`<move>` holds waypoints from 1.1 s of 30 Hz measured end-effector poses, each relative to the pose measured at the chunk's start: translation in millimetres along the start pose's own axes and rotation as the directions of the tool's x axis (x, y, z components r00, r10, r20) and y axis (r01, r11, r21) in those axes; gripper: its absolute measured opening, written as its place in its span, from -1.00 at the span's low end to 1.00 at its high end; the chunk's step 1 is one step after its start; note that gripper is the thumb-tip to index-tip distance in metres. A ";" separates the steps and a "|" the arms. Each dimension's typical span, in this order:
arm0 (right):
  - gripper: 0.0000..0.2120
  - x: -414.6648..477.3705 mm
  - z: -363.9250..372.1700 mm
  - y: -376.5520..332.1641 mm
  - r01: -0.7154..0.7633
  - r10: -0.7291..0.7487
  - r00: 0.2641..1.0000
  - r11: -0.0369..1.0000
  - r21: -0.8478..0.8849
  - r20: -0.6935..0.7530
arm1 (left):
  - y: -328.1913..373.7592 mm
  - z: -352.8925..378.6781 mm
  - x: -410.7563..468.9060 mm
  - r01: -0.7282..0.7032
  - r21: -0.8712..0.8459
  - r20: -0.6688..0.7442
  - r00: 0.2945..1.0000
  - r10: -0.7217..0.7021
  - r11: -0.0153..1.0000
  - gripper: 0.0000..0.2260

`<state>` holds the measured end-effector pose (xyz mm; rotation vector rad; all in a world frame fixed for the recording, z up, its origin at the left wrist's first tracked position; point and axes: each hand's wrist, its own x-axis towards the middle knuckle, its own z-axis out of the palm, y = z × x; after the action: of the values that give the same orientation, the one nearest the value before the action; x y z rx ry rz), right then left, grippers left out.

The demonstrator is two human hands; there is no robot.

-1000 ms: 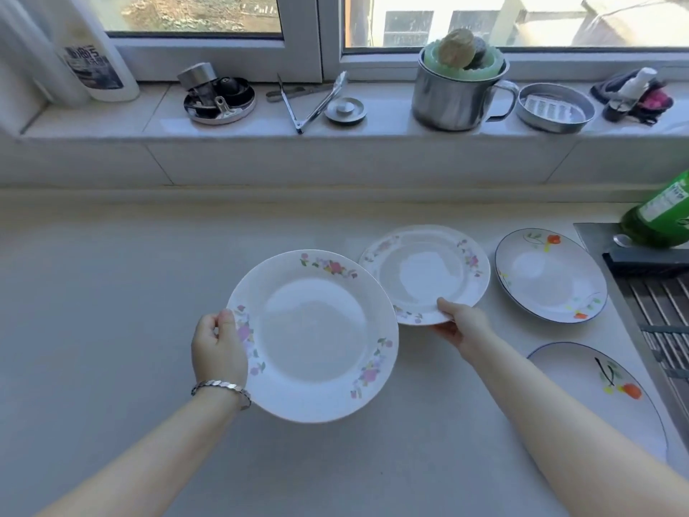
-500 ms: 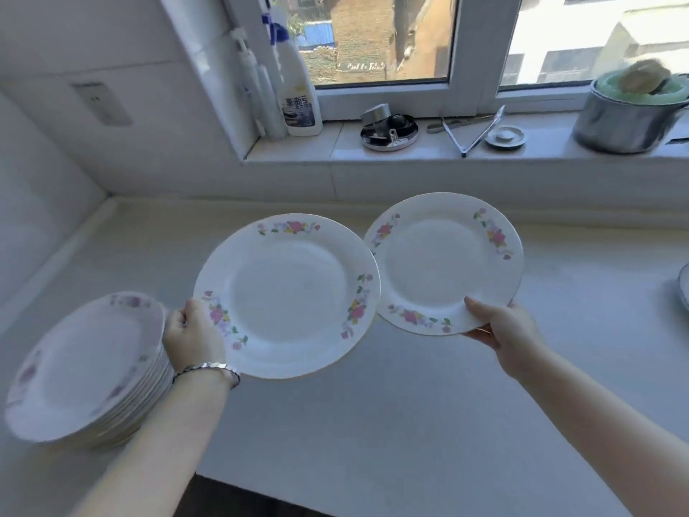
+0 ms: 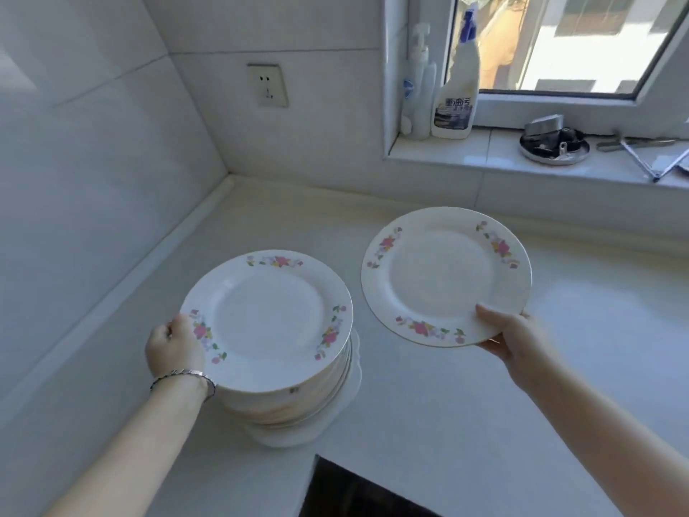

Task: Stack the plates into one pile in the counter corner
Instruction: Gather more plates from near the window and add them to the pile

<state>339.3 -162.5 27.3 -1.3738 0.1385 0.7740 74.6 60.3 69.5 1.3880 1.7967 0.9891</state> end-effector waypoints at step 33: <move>-0.84 -10.0 53.4 32.2 -0.030 0.022 0.992 0.998 0.059 0.124 | -74.7 0.3 61.6 -0.398 0.546 0.378 0.902 0.207 0.737 -0.78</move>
<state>295.3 -118.1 18.2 -1.2653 0.0830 0.8674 25.2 108.8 1.9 2.1655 1.7568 0.2870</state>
